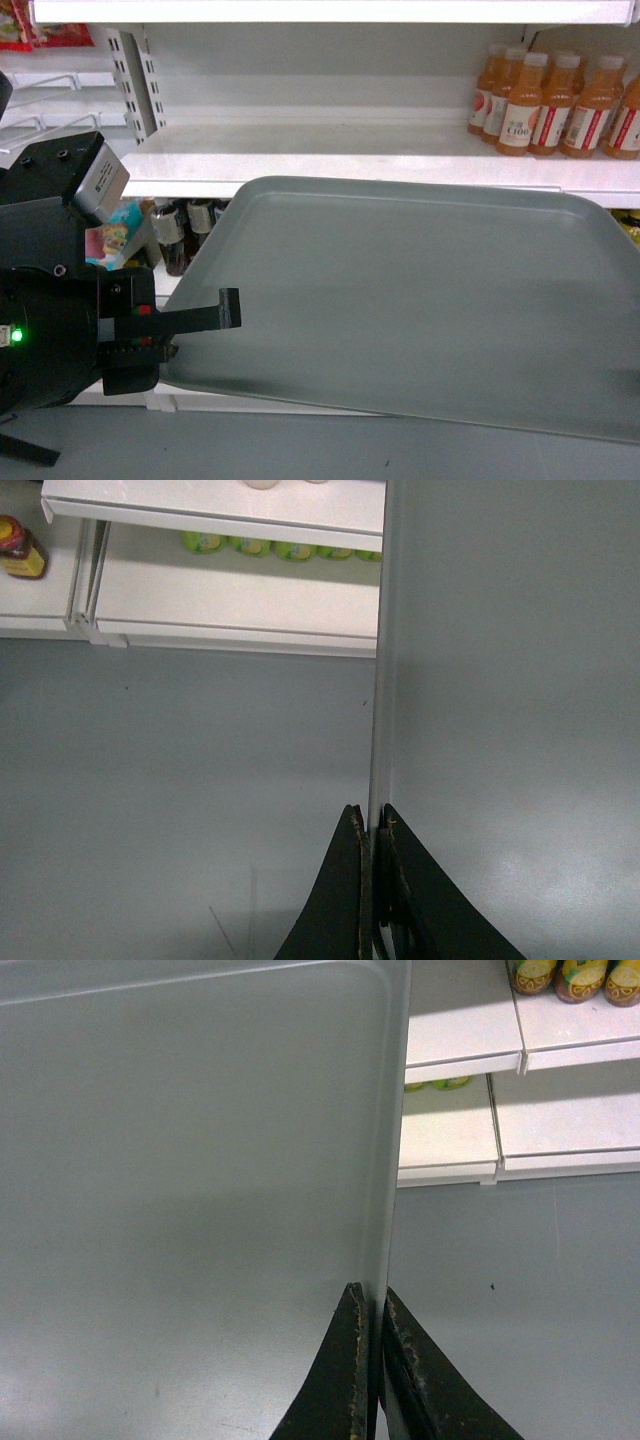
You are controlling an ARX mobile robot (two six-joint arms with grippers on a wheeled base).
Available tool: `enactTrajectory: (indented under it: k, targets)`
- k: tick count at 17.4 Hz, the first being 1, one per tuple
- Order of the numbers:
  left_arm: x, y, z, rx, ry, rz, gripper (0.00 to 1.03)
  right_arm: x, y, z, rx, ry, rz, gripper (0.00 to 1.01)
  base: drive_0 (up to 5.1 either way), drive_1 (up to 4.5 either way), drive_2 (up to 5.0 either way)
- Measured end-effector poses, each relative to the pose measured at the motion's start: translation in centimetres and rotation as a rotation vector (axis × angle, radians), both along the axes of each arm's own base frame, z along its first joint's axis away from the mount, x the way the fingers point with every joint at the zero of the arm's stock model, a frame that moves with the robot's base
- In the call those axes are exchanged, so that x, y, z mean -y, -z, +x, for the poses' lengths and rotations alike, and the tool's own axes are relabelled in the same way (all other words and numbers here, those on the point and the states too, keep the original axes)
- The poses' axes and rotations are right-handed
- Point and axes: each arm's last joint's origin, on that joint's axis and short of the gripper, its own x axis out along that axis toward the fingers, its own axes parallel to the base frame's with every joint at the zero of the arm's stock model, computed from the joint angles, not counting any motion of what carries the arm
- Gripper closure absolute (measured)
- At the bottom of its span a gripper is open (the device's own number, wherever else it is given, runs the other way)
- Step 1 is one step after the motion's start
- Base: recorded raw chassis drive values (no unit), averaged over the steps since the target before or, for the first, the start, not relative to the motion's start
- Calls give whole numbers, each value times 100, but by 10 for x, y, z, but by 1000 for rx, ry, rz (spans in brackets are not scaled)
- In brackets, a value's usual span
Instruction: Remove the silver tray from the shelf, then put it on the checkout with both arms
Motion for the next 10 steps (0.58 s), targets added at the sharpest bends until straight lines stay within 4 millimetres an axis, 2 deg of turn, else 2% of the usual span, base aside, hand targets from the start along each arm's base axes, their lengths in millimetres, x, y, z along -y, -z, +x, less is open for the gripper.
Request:
enactTrajectory:
  k: [10]
  targets:
    - [0, -1, 0, 4, 0, -1, 101, 0, 0, 0, 0, 0, 0, 98, 13, -388, 415]
